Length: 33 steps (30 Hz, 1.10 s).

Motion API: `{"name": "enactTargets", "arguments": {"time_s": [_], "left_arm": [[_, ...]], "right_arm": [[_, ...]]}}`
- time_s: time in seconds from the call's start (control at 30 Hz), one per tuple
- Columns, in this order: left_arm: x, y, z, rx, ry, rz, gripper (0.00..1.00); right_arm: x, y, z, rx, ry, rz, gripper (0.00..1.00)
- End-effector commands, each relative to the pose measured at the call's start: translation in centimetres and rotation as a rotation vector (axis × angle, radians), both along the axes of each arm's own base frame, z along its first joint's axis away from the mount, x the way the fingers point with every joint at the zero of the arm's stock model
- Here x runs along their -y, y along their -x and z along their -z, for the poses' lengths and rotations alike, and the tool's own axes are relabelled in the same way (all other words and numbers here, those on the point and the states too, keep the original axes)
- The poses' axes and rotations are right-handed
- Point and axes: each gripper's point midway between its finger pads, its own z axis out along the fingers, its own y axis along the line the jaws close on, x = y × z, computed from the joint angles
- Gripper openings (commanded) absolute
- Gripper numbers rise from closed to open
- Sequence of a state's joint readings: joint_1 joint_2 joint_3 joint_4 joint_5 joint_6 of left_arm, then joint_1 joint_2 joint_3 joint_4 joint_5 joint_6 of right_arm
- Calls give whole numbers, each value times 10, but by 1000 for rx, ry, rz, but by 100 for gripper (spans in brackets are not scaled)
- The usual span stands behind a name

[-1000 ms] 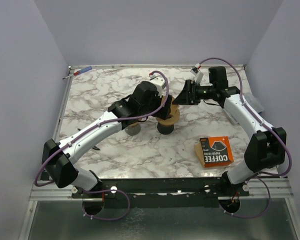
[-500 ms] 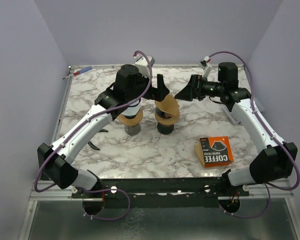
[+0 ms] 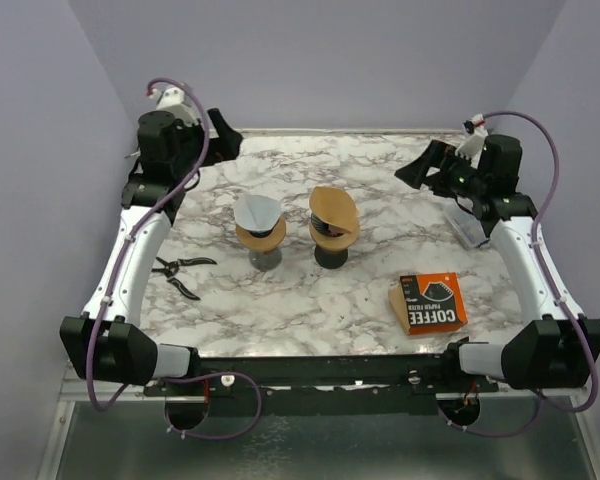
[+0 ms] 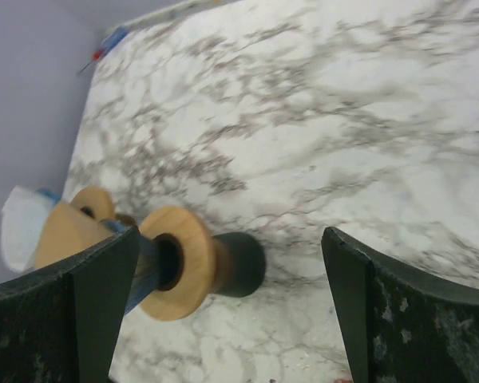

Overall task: Place the coffee filter in the dripper
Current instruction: Reset both arms

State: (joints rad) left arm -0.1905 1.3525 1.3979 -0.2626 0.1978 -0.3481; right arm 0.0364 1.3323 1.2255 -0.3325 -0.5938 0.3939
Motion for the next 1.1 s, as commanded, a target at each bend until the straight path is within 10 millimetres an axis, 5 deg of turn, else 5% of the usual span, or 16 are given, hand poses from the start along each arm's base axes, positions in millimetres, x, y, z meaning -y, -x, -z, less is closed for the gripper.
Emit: {"name": "enactTargets", "arguments": {"time_s": [0.0, 0.17, 0.23, 0.4, 0.53, 0.7, 1.07], "left_arm": [[-79, -7, 20, -25, 38, -241, 99], [-152, 2, 83, -111, 12, -500, 99], [-169, 11, 110, -132, -39, -584, 99], [-192, 36, 168, -96, -72, -719, 99], [-194, 49, 203, -57, -25, -781, 99], [-179, 67, 230, 35, -232, -846, 99], [-152, 52, 263, 190, -376, -662, 99]], "right_arm": [[73, -10, 11, 51, 110, 388, 100], [135, 14, 57, 58, 225, 719, 100], [154, 31, 90, 41, 261, 826, 100], [186, 62, 135, 114, 318, 1007, 100], [201, 71, 142, 197, 359, 1076, 100], [204, 68, 148, 290, 376, 1077, 100], [191, 58, 143, 511, 385, 983, 100]]}}
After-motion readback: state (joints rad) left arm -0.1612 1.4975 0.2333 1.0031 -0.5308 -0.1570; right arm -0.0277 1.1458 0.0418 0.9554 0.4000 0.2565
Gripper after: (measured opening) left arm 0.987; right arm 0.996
